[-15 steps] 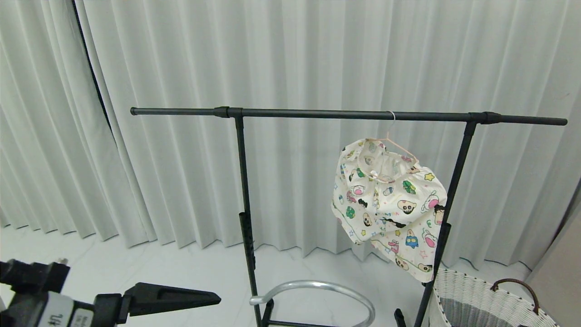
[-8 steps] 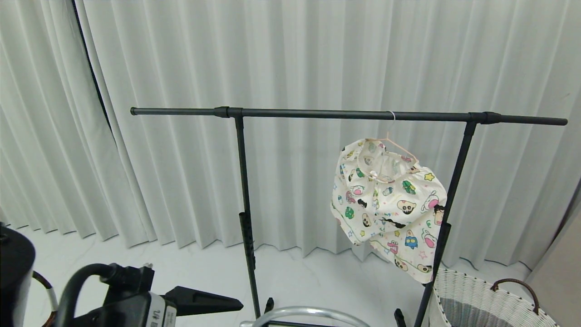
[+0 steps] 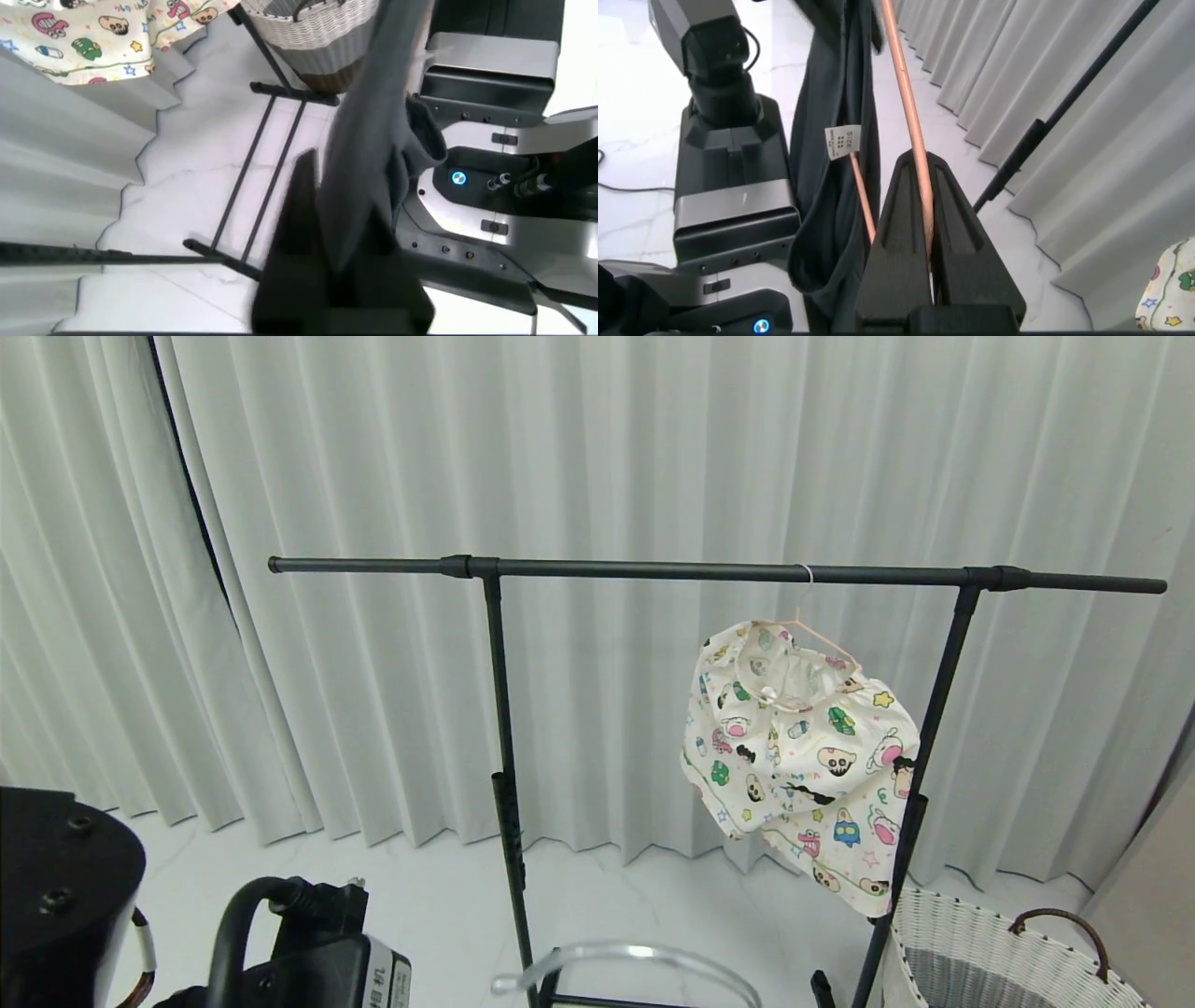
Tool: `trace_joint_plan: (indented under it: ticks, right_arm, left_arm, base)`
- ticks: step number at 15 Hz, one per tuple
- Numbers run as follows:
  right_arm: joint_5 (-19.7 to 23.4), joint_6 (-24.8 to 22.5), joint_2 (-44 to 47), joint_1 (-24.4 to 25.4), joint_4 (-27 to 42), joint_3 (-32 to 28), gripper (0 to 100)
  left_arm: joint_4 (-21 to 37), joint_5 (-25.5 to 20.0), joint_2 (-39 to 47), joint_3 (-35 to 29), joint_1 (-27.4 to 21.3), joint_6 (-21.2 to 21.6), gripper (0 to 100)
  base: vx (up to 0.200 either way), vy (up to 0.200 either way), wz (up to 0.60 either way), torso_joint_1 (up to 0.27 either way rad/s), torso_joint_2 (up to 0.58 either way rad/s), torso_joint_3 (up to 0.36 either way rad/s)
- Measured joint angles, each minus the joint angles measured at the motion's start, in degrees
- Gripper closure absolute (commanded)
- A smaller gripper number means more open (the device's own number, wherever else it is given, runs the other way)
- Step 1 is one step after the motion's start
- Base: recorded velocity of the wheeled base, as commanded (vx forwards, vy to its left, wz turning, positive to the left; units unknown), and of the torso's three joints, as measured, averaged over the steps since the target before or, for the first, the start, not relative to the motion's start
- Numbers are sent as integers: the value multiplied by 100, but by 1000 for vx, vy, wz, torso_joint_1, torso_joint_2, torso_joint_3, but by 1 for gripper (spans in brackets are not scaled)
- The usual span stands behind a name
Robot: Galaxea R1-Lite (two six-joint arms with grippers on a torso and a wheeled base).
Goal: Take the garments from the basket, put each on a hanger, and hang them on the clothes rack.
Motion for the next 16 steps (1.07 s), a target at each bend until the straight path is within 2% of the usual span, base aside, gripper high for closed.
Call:
trace_joint_plan:
  ticks: [3,4,6,10,13,14,16]
  right_arm:
    - [-44,-9,0,-7,-1,0,100]
    - [-84,-13,0,-7,-4,9,0]
    - [-238,-68,0,-27,-4,44,0]
    - [-602,-94,0,-460,115,107,0]
    - [-627,-59,61,-789,137,238,0]
    - [-624,-2,100,-855,137,249,0]
    - [-629,290,339,-937,137,155,0]
  left_arm:
    - [0,2,11,2,1,1,100]
    - [-2,18,11,15,1,0,100]
    - [6,163,17,48,23,-7,100]
    - [6,1212,2,160,263,-11,100]
    - [-33,1477,-7,245,714,-13,100]
    - [-150,1504,-5,249,856,-18,100]
    - [-803,1759,65,151,1247,-95,100]
  base:
    - [0,0,0,0,0,0]
    - [0,0,0,0,0,0]
    - [0,0,0,0,0,0]
    - [0,0,0,0,0,0]
    - [0,0,0,0,0,0]
    - [0,0,0,0,0,0]
    - [0,0,0,0,0,0]
